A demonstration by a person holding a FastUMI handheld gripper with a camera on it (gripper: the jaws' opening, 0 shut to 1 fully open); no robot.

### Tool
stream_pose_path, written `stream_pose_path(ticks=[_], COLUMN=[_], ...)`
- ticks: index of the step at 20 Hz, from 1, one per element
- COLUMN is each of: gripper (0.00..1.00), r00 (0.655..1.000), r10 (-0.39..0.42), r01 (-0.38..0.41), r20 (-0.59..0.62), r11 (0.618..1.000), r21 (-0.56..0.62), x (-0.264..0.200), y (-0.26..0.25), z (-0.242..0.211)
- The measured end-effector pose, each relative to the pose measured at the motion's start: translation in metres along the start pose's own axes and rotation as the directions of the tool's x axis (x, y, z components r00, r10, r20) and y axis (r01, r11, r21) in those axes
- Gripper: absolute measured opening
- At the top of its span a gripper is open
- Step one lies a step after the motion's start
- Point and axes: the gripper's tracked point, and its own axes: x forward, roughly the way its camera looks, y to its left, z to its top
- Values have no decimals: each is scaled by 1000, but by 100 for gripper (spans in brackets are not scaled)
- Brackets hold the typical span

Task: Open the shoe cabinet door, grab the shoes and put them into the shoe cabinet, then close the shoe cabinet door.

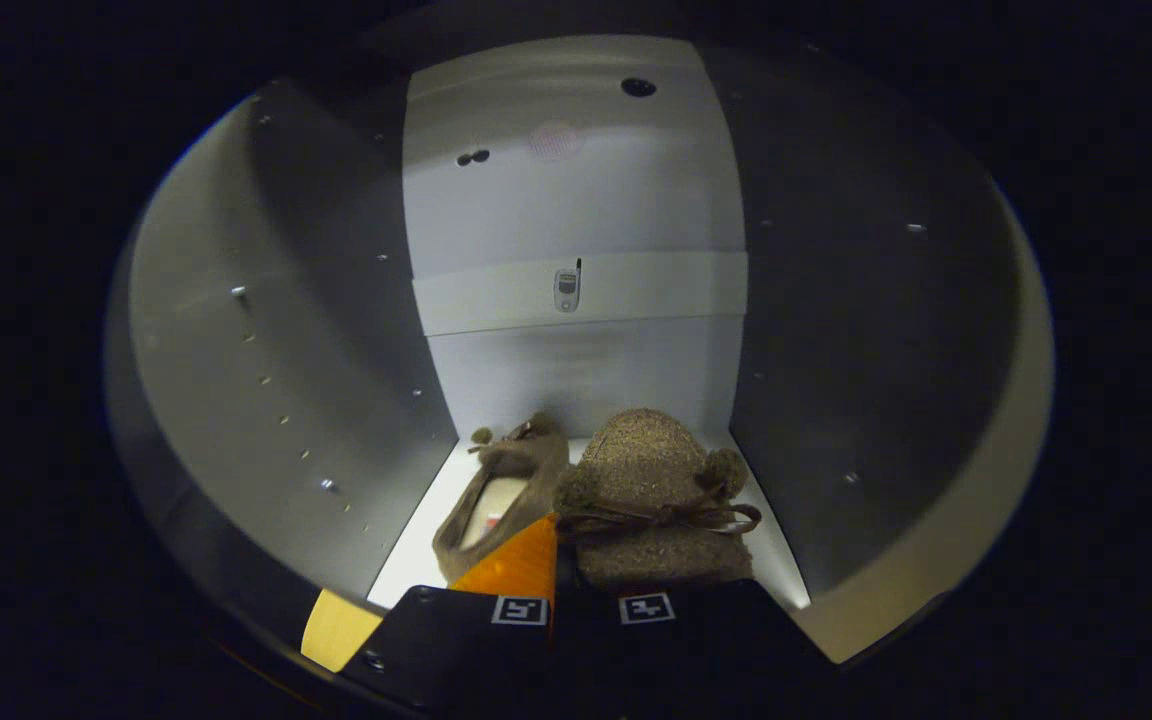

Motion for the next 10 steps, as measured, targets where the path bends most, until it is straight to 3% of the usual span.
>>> stream_pose_path(ticks=[3, 10], gripper=[11, 11], r00=[999, 991], r10=[-42, -84], r01=[42, 85], r20=[-23, -103], r11=[999, 996], r21=[17, 10], x=[52, 102], y=[-8, -21], z=[-2, -26])
